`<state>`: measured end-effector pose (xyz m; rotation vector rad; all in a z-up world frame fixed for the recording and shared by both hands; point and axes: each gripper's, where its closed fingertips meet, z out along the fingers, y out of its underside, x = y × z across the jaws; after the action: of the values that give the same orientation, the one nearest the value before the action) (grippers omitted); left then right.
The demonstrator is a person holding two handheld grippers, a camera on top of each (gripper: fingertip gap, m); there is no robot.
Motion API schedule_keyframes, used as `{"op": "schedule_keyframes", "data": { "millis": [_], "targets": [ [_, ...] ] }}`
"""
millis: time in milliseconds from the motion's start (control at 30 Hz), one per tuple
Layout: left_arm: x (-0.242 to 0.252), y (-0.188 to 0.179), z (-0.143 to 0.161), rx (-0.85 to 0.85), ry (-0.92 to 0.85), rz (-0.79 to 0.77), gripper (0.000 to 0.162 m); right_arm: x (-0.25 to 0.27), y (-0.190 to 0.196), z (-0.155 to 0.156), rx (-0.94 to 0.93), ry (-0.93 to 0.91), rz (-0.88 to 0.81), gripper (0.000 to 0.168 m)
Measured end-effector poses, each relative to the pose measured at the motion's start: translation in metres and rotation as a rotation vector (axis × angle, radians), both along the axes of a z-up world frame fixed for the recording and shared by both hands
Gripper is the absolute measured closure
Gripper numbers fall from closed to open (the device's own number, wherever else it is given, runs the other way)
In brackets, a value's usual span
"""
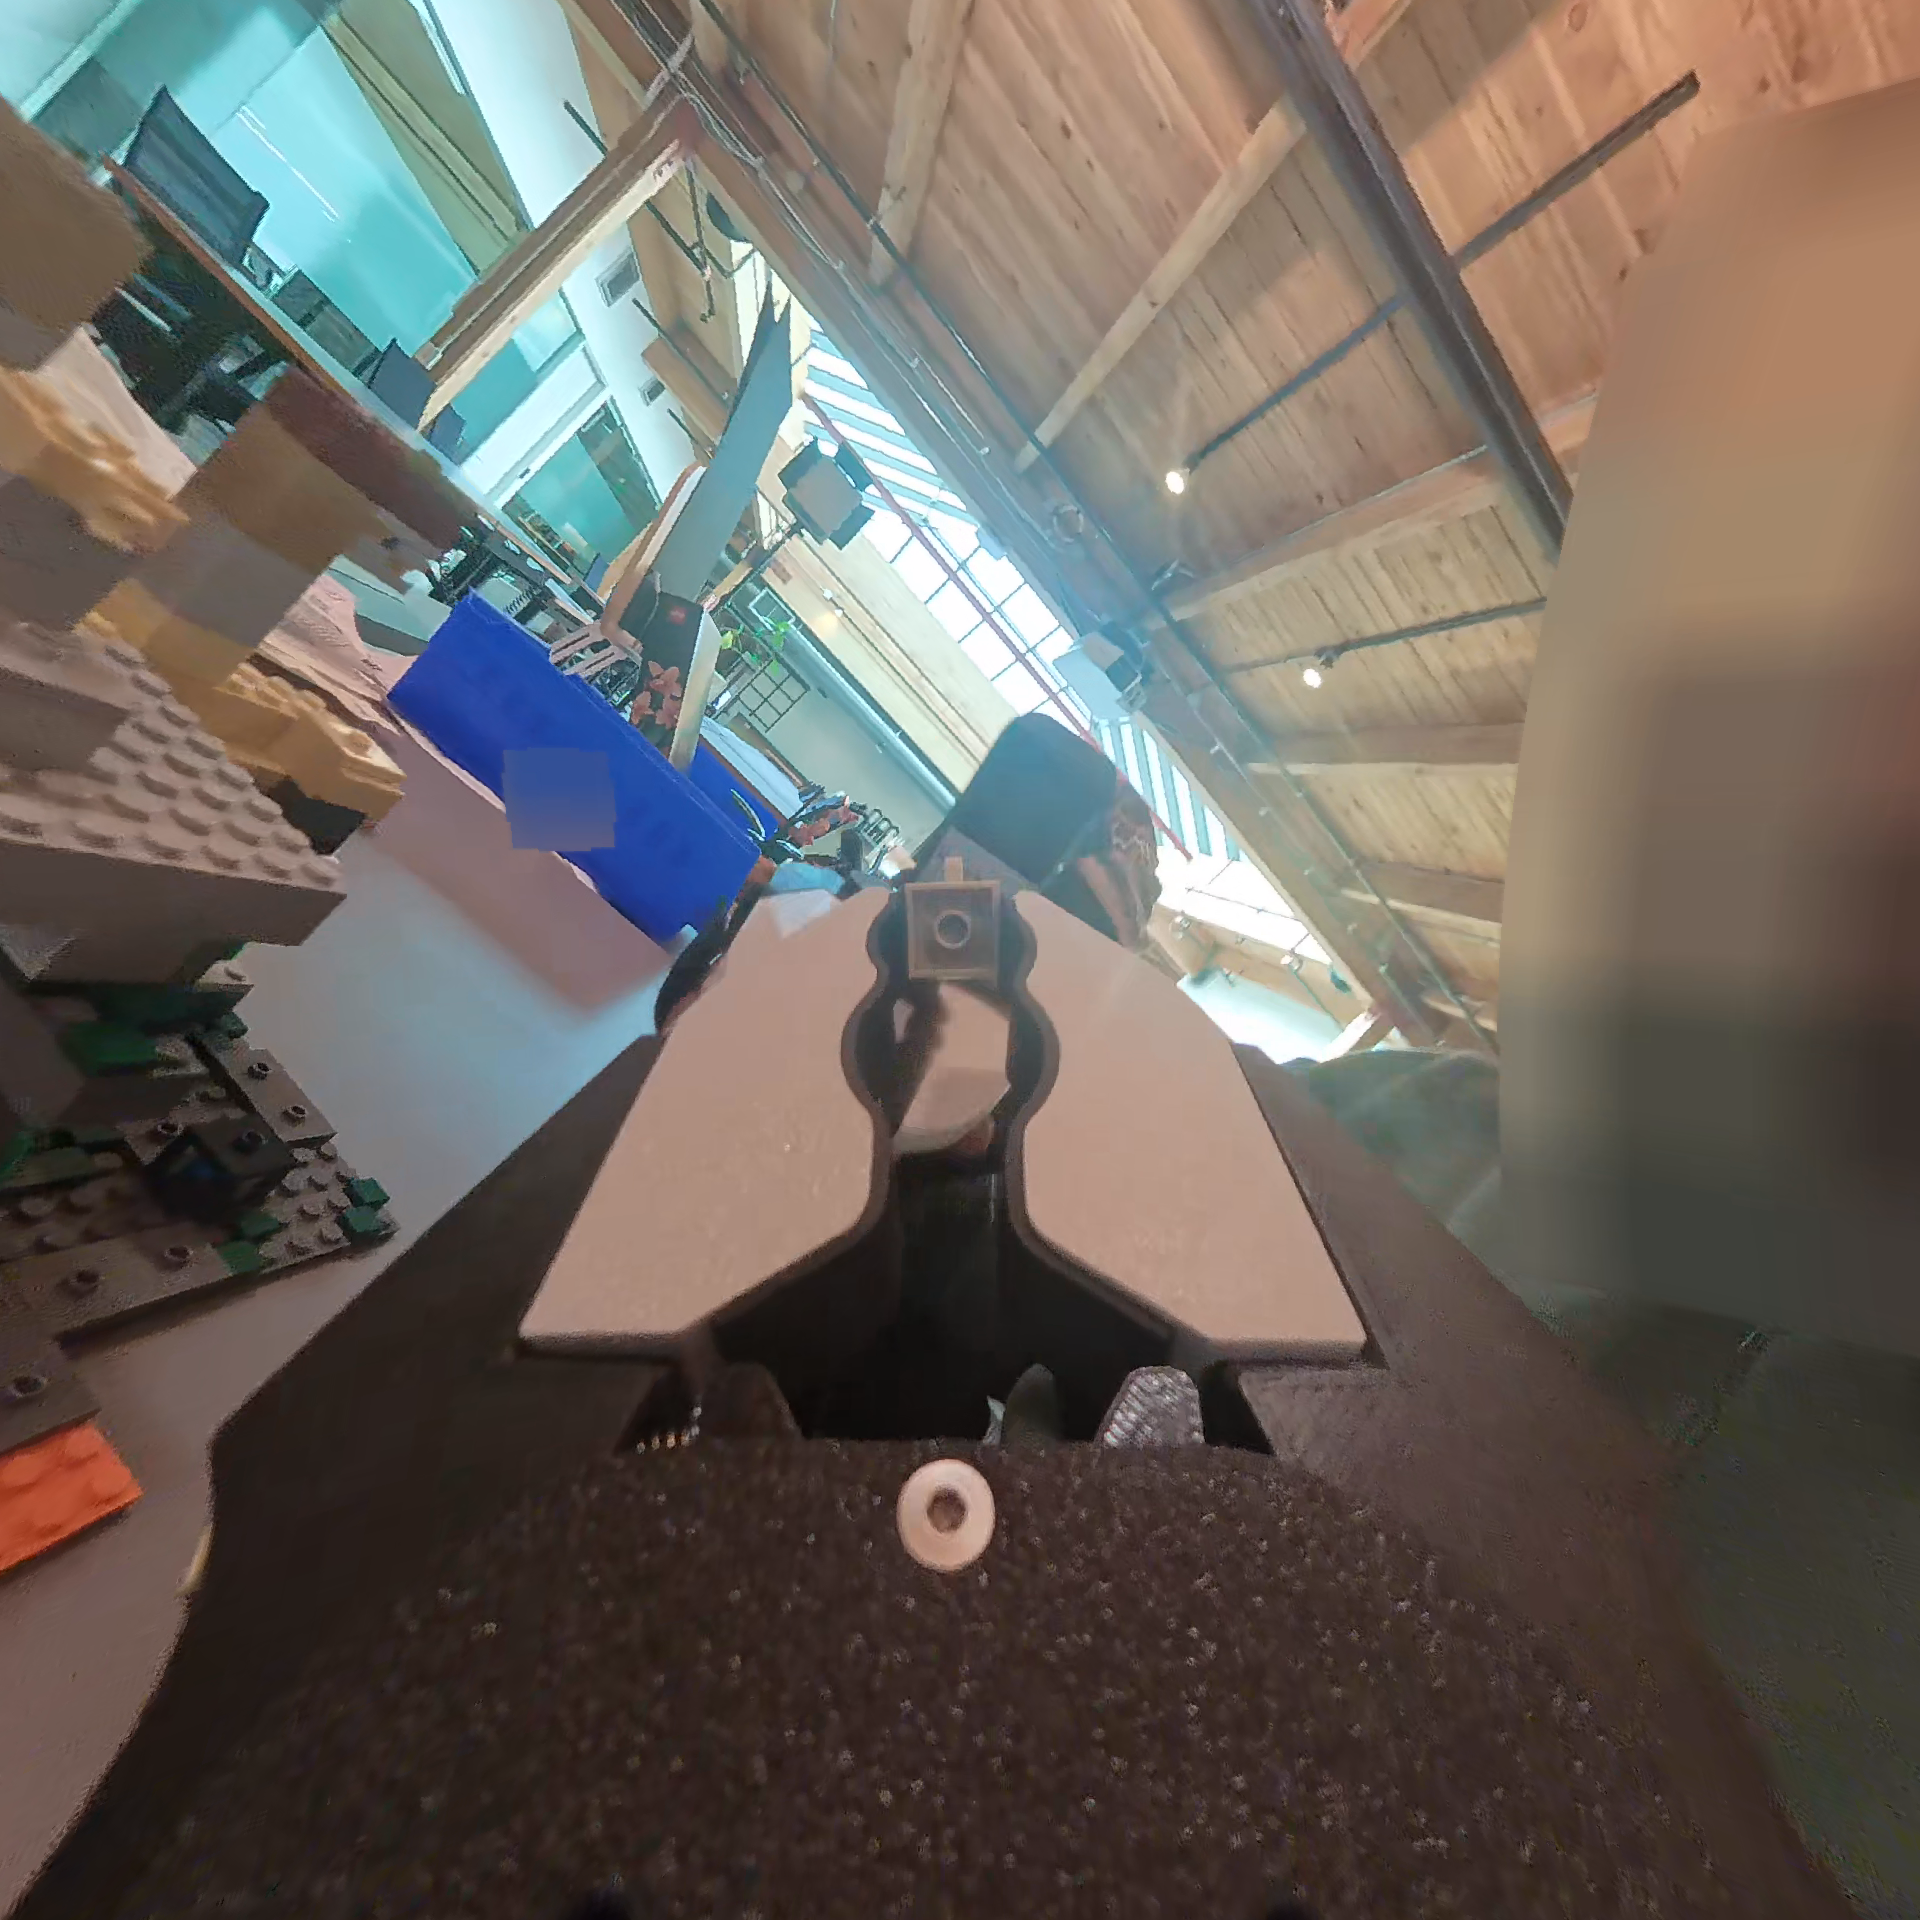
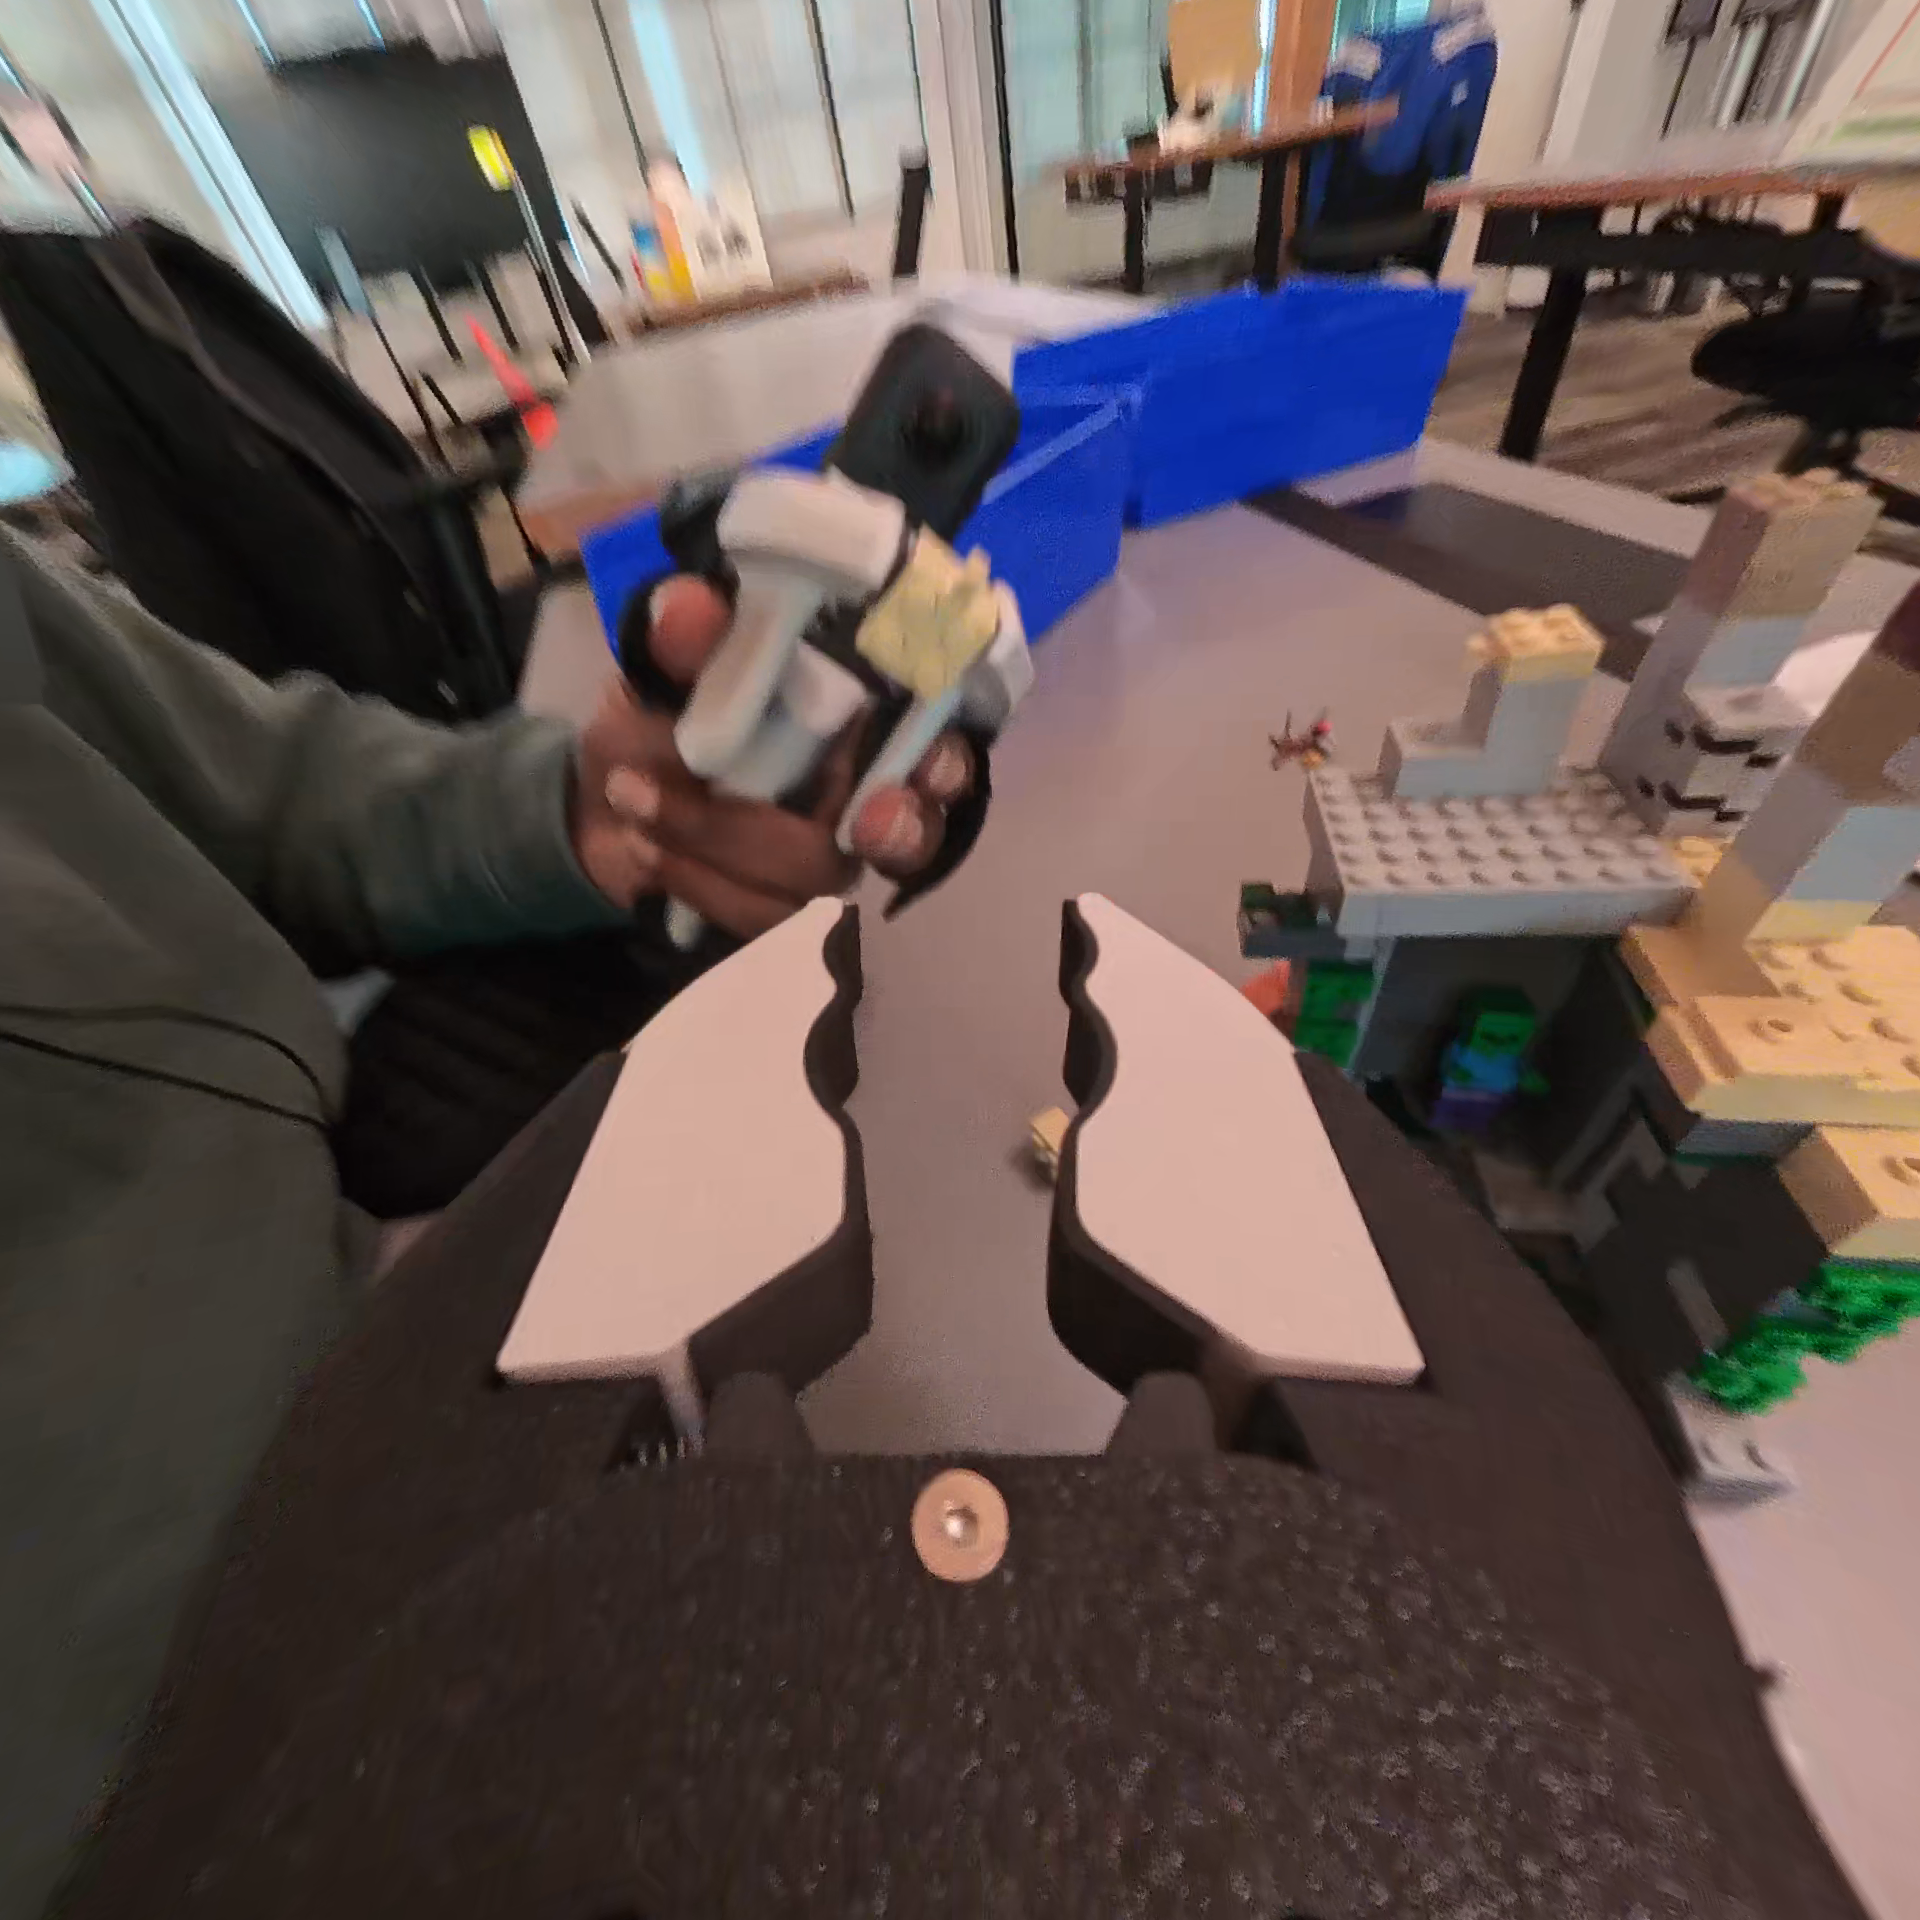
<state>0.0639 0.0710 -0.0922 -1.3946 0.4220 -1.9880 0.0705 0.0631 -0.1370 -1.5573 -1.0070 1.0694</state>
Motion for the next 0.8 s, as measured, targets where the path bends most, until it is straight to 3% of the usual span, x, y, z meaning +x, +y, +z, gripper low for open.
{"op": "schedule_keyframes", "data": {
  "millis": [33, 233, 800],
  "targets": [
    [0.001, -0.002, 0.001, 0.019, 0.006, -0.001, 0.146, 0.002, -0.001, 0.008, -0.023, 0.054, 0.008, 0.133],
    [0.011, -0.016, -0.001, 0.133, 0.061, -0.011, 0.146, 0.004, -0.006, 0.028, -0.135, 0.216, 0.066, 0.137],
    [0.019, -0.031, -0.004, 0.386, 0.178, 0.051, 0.146, 0.003, -0.022, 0.038, -0.252, 0.326, 0.215, 0.145]
  ]
}}
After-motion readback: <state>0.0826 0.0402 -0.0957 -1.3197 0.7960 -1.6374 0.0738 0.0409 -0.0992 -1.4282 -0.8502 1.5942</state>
